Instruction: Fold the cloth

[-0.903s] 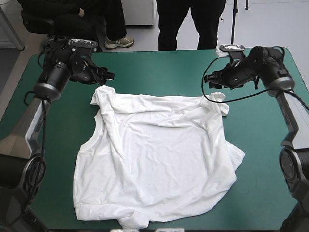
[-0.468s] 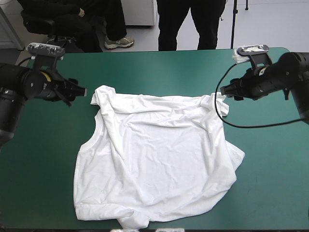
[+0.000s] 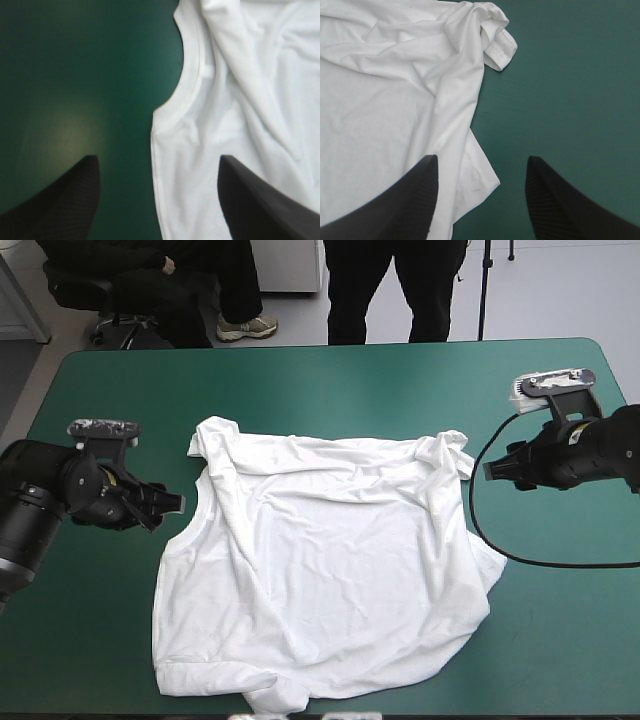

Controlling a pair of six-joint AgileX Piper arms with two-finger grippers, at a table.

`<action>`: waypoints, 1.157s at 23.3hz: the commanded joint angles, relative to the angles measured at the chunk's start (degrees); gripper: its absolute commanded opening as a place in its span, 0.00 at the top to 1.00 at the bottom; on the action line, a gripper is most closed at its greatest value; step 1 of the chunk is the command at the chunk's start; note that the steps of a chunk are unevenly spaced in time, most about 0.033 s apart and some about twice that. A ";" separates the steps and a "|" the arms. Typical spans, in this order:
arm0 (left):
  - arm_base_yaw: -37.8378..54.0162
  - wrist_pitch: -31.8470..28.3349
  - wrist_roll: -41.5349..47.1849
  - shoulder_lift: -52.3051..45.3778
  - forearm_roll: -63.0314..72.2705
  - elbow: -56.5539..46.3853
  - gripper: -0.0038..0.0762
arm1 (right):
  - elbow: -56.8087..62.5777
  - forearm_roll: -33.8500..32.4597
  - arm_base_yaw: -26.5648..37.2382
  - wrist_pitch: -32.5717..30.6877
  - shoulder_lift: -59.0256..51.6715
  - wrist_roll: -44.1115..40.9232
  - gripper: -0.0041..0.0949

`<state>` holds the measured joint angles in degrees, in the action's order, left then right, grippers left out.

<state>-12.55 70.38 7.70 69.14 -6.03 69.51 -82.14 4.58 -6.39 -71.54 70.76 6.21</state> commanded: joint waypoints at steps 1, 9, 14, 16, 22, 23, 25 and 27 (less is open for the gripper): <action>-0.07 0.91 1.72 -1.05 0.25 -3.98 0.35 | -1.38 -0.01 0.49 0.92 -1.56 -0.26 0.46; 0.01 -9.15 4.75 -1.05 6.03 -18.54 0.35 | -1.38 0.08 0.49 0.92 -1.56 -0.30 0.46; 6.13 -14.51 3.67 1.79 7.55 -24.47 0.35 | -1.38 0.73 0.49 0.92 -1.56 -0.30 0.46; 7.70 -15.67 1.59 4.06 7.43 -24.57 0.35 | -1.38 0.73 0.49 1.04 -1.56 -0.30 0.46; 7.81 -16.75 -1.72 12.14 8.87 -24.71 0.49 | -1.38 1.18 0.49 1.26 -1.56 -0.20 0.46; 7.81 -16.75 -1.72 12.71 9.26 -24.71 0.56 | -1.38 1.34 0.49 1.26 -1.56 -0.20 0.46; 7.81 -17.01 -2.07 13.67 10.68 -24.71 0.73 | -1.38 1.32 0.49 1.26 -1.56 -0.20 0.46; 7.81 -17.90 -2.50 13.77 12.09 -24.82 0.91 | -1.38 1.32 0.49 1.26 -1.56 -0.20 0.46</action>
<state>-4.93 54.24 5.77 82.38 3.97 44.61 -82.15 5.48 -6.39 -71.54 70.70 5.80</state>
